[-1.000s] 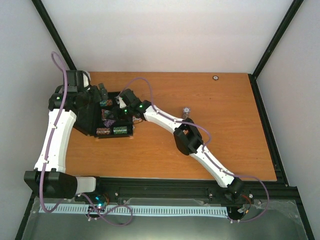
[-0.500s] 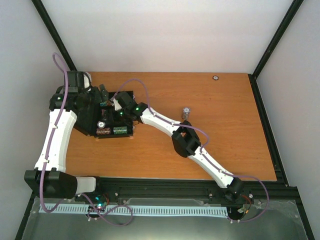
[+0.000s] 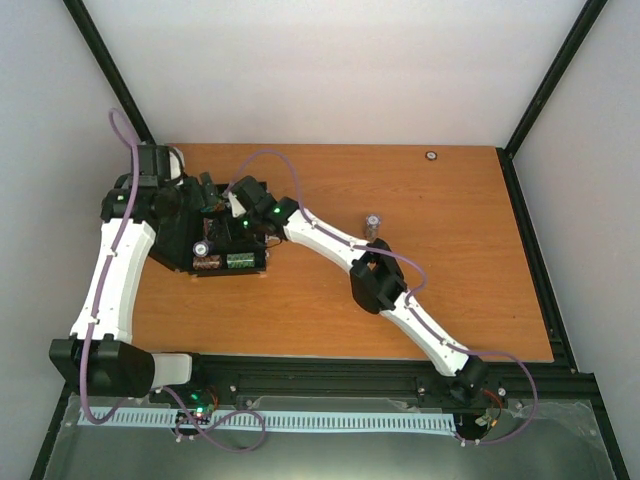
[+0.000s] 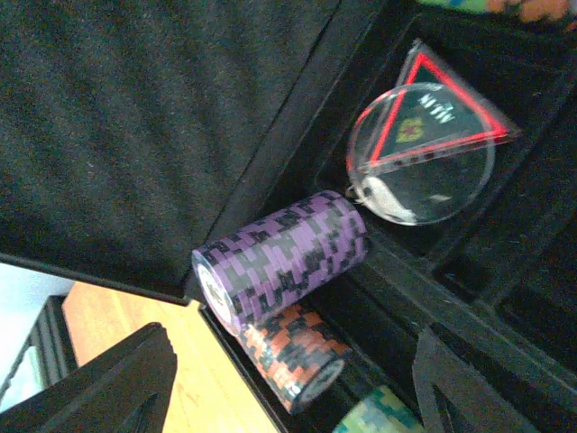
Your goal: Pack up texas hold em set
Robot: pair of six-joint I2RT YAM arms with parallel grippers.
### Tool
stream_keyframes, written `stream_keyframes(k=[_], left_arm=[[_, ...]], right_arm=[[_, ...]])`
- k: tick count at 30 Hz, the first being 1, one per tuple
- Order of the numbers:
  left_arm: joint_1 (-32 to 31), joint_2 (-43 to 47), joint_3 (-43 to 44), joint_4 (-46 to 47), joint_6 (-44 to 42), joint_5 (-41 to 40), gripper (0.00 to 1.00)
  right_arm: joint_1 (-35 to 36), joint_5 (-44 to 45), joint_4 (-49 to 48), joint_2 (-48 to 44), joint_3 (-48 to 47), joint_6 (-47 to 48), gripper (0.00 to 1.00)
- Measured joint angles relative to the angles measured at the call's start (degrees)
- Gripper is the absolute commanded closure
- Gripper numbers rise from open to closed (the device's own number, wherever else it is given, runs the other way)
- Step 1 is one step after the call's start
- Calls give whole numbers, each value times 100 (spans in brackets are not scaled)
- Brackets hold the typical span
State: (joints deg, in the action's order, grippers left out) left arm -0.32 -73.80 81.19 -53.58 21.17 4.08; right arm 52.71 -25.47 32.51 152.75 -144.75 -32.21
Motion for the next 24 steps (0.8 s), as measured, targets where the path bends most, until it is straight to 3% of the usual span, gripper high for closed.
stream_keyframes(k=[4,8,17,24], left_arm=[[0,0,-297,2,4,2,0],[0,-22,-632,-33,81,-7,0],[11,-378,-1102,87,385,-136,0],[28,-863,-1578,501,483,-284,0]], right_arm=[[-39,487,306,-372,258,212,24],[-243,1021,501,-1187,1241,260,24],[-1475,2192,660,-2938,3209,815,24],[-2004,2343,793,-3650,4225,1154,24]])
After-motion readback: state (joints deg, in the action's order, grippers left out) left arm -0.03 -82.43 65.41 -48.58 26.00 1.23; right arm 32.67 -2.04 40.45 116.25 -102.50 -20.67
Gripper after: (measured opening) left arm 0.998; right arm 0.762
